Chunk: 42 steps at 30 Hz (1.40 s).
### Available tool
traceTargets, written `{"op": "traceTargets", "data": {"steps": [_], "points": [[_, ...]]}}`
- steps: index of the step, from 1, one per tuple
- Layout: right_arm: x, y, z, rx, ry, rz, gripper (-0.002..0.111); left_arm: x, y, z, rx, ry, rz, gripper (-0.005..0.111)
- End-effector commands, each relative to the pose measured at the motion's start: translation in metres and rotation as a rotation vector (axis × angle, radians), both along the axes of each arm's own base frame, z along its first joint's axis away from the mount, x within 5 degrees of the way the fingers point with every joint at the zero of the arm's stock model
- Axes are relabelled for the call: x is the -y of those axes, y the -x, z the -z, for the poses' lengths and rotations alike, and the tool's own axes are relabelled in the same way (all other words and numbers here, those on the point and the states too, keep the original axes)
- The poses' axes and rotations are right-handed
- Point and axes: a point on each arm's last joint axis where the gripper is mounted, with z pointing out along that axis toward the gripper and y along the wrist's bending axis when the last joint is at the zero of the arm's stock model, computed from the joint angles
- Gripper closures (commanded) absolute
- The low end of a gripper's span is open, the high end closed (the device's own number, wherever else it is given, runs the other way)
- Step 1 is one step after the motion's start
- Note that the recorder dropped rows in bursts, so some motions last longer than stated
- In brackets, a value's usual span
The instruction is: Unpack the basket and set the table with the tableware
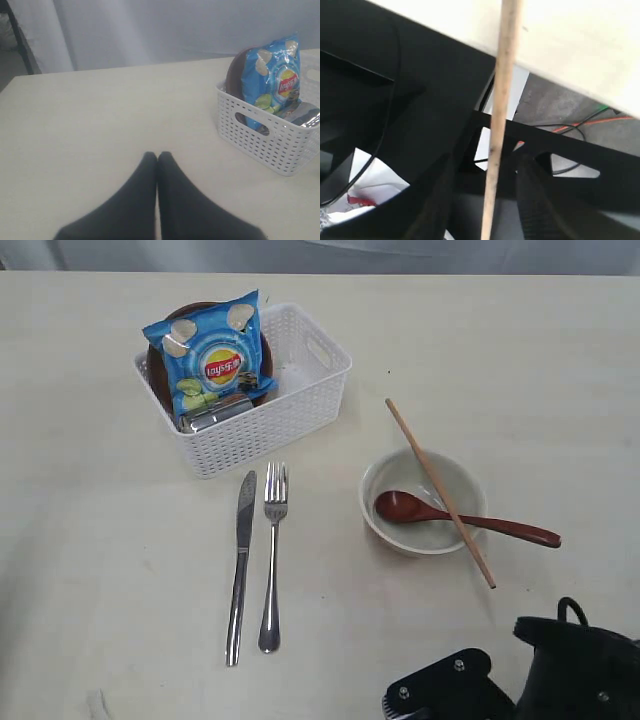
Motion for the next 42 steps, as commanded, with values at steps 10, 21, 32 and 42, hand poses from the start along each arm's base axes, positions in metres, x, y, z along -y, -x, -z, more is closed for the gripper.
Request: {"op": "traceTargets", "data": {"steps": [10, 21, 32, 42], "points": [[0.0, 0.0, 0.008, 0.0, 0.021, -0.027, 0.072, 0.0, 0.0, 0.0, 0.009, -0.001, -0.002, 0.107], [-0.001, -0.001, 0.008, 0.008, 0.015, -0.067, 0.109, 0.0, 0.0, 0.0, 0.009, -0.001, -0.002, 0.107], [-0.001, -0.002, -0.002, 0.033, -0.041, -0.067, 0.109, 0.0, 0.0, 0.0, 0.009, -0.001, -0.002, 0.107], [-0.011, -0.011, -0.015, 0.086, 0.023, -0.129, 0.109, 0.0, 0.0, 0.0, 0.009, -0.001, -0.002, 0.107]]}}
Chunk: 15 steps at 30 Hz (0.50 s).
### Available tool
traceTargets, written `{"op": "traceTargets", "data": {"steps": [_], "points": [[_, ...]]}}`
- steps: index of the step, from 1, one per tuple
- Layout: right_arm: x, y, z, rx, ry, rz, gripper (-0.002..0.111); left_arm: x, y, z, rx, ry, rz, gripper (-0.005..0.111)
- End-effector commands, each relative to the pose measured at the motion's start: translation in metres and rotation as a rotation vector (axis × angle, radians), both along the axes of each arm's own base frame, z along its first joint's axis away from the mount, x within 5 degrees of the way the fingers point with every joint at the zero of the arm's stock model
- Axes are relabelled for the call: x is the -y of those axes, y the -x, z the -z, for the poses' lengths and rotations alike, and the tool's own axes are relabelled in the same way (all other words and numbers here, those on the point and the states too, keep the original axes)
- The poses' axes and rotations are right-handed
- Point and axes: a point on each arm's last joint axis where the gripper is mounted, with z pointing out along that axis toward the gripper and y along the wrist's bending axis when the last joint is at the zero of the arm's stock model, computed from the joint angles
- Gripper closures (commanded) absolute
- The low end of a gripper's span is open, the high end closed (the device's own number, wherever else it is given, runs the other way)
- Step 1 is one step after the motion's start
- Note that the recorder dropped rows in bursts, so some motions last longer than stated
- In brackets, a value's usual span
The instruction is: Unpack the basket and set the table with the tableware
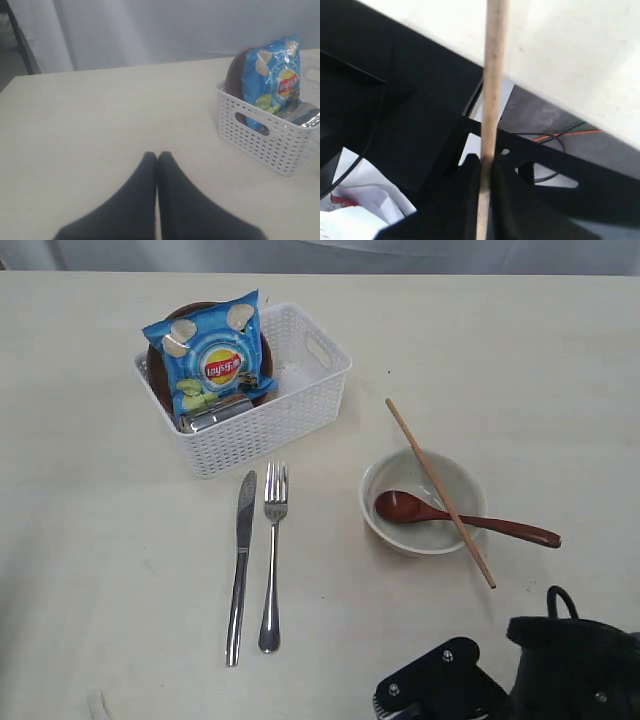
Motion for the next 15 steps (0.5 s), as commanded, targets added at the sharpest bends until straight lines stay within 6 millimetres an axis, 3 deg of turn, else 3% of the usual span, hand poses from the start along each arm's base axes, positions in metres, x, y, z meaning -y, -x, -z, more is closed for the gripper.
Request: {"op": "traceTargets", "data": {"steps": [1, 10, 15], "points": [[-0.01, -0.007, -0.012, 0.058, 0.024, -0.049, 0.109, 0.0, 0.0, 0.0, 0.009, -0.001, -0.002, 0.107], [-0.042, -0.027, -0.053, 0.179, 0.055, -0.129, 0.109, 0.0, 0.0, 0.0, 0.009, -0.001, -0.002, 0.107], [-0.052, -0.049, -0.082, 0.277, 0.1, -0.134, 0.109, 0.0, 0.0, 0.0, 0.009, -0.001, -0.002, 0.107]]}}
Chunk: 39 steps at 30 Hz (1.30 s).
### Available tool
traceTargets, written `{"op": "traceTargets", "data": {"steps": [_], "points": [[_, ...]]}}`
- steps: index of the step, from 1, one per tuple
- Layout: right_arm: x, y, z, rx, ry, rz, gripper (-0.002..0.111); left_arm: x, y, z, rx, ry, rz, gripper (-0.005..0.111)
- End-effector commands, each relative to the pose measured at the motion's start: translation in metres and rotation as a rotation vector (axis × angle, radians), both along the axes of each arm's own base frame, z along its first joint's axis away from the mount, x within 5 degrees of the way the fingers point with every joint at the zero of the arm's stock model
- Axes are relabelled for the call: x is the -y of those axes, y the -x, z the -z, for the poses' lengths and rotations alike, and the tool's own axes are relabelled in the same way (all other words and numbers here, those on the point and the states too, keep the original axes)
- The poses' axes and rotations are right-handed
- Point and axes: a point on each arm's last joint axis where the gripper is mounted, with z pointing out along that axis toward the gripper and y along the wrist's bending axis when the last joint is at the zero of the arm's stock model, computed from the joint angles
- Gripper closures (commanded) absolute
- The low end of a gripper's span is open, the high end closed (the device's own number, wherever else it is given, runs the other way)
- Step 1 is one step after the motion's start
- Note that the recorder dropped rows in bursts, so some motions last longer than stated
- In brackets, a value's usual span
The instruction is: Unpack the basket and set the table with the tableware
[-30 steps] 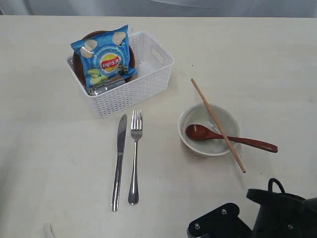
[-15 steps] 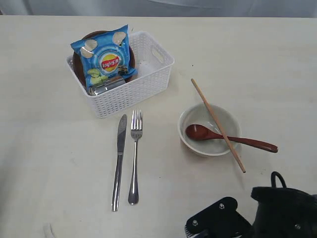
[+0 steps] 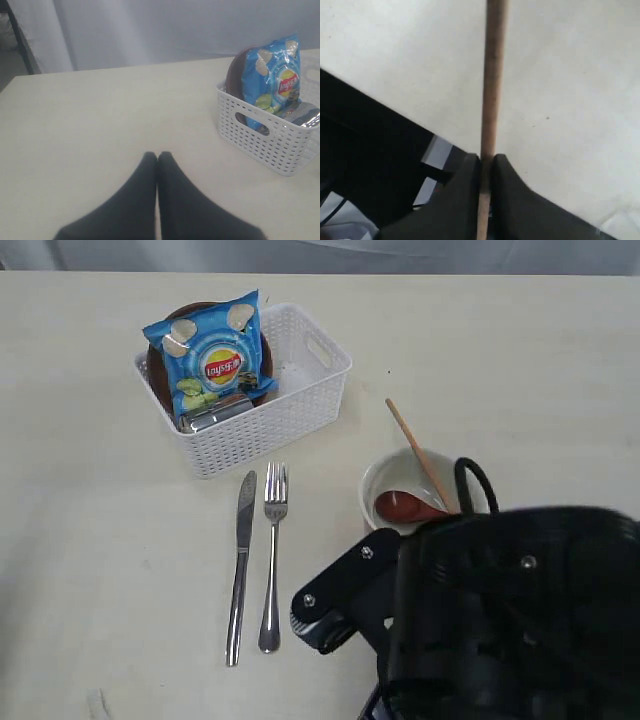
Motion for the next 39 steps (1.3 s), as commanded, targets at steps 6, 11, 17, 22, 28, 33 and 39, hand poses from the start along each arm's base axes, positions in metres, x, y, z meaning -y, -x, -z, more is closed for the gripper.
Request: {"op": "traceTargets", "data": {"steps": [6, 11, 17, 22, 28, 33, 39], "points": [[-0.005, -0.08, -0.056, 0.079, -0.117, 0.088, 0.109, 0.0, 0.0, 0.0, 0.009, -0.001, -0.002, 0.107], [0.009, -0.127, -0.074, 0.084, -0.096, 0.137, 0.109, 0.0, 0.0, 0.0, 0.009, -0.001, -0.002, 0.107], [0.011, -0.167, -0.07, 0.041, -0.1, 0.17, 0.109, 0.0, 0.0, 0.0, 0.009, -0.001, -0.002, 0.107], [0.003, -0.185, -0.059, 0.023, -0.08, 0.15, 0.109, 0.0, 0.0, 0.0, 0.009, -0.001, -0.002, 0.107], [-0.012, -0.201, -0.04, -0.005, -0.05, 0.144, 0.109, 0.0, 0.0, 0.0, 0.009, -0.001, -0.002, 0.107], [-0.016, -0.205, -0.028, -0.024, -0.029, 0.145, 0.109, 0.0, 0.0, 0.0, 0.009, -0.001, -0.002, 0.107], [-0.014, -0.211, -0.021, 0.006, 0.031, 0.131, 0.109, 0.0, 0.0, 0.0, 0.009, -0.001, -0.002, 0.107]]}}
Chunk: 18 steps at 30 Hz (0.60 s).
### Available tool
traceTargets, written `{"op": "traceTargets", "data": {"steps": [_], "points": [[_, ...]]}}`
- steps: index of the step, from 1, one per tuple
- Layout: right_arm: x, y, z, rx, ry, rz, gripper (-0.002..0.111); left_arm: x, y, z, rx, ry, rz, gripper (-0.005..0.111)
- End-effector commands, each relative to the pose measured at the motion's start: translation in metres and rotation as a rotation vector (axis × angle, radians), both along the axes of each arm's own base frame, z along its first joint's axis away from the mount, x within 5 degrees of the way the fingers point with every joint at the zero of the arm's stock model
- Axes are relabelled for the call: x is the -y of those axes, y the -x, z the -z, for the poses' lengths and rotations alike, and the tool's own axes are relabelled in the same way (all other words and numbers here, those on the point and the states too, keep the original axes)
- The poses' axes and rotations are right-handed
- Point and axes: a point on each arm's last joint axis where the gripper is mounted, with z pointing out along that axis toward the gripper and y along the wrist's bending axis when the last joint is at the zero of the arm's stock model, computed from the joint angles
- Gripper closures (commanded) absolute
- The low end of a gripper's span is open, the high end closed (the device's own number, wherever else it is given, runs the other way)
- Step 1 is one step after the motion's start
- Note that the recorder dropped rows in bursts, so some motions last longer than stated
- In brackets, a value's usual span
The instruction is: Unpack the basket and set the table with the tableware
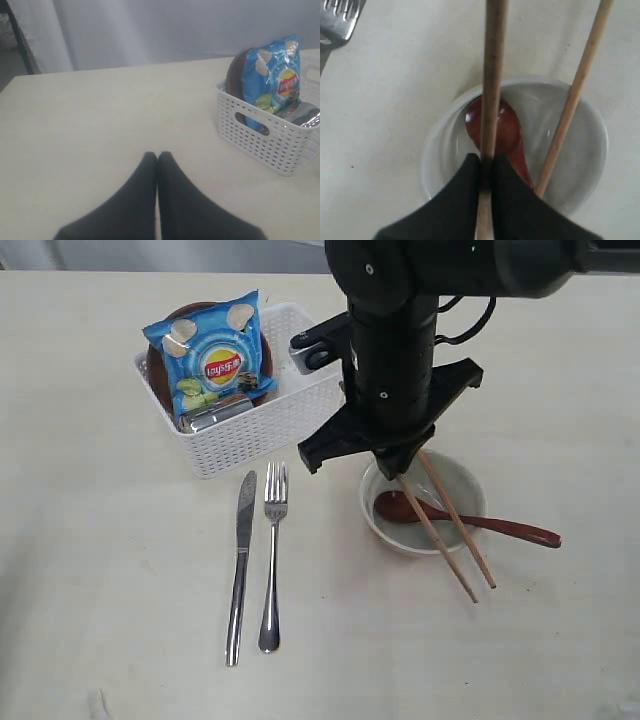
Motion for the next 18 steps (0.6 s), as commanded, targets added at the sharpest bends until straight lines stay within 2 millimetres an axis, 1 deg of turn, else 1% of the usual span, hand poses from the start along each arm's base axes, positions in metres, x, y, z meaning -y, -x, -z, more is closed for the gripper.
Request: {"op": "traceTargets", "data": {"steps": [1, 5, 12, 18], "points": [[0.002, -0.006, 0.001, 0.032, 0.031, -0.01, 0.109, 0.0, 0.0, 0.0, 0.009, -0.001, -0.002, 0.107], [0.0, -0.009, 0.001, 0.065, 0.002, -0.019, 0.109, 0.0, 0.0, 0.0, 0.009, -0.001, -0.002, 0.107], [-0.002, -0.011, 0.016, 0.037, 0.034, -0.009, 0.109, 0.0, 0.0, 0.0, 0.009, -0.001, -0.002, 0.107], [-0.003, -0.012, 0.016, 0.047, 0.023, 0.013, 0.108, 0.0, 0.0, 0.0, 0.009, -0.001, -0.002, 0.107]]}}
